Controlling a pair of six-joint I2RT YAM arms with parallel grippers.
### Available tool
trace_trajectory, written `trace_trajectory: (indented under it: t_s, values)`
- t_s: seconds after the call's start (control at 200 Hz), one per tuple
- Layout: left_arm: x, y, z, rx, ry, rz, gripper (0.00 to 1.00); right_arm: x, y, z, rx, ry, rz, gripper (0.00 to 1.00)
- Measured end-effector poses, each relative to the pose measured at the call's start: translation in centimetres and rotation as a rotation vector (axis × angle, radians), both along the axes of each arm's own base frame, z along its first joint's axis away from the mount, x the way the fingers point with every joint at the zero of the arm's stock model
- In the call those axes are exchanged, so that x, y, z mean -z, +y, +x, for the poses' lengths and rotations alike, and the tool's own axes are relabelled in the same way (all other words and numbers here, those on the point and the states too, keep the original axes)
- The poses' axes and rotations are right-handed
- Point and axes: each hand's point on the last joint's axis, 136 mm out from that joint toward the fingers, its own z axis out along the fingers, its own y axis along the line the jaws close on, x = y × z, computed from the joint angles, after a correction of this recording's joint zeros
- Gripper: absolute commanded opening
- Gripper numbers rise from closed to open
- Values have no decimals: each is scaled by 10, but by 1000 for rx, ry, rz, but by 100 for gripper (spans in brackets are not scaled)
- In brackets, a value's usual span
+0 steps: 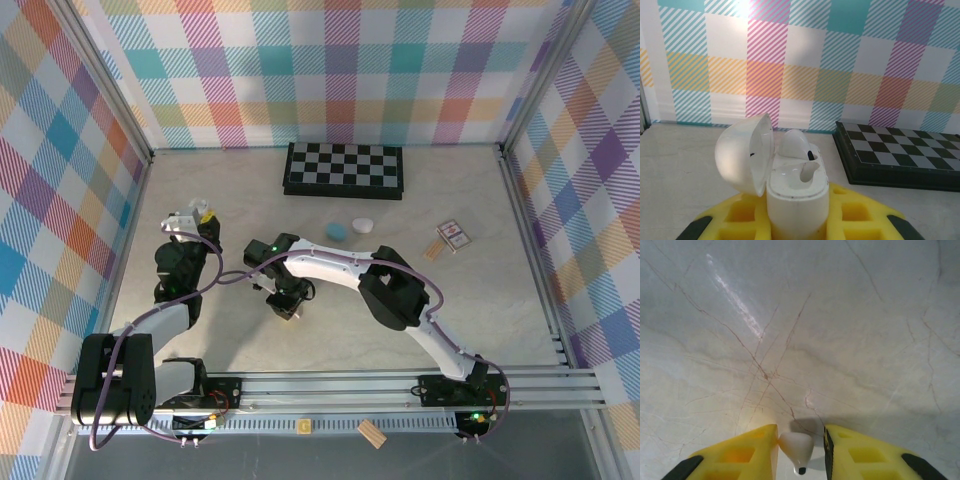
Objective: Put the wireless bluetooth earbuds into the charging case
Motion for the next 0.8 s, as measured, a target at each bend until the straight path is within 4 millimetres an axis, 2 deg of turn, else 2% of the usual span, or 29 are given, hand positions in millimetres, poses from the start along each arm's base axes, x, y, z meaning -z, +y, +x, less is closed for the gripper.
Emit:
trace_trajectory:
  t_s: [0.16, 0.565, 0.67, 0.8]
  values:
    - [0, -1, 0, 7, 0, 0, 4, 0, -1, -1, 8, 4, -9, 24]
    - [0, -6, -1, 34, 2, 0, 5, -5, -4, 4, 77, -3, 29, 22]
    - [1, -10, -1, 56, 7, -3, 5, -17, -14, 10, 122, -19, 65, 22]
    - [1, -19, -2, 112, 13, -23, 5, -46, -28, 31, 198, -71, 156, 23]
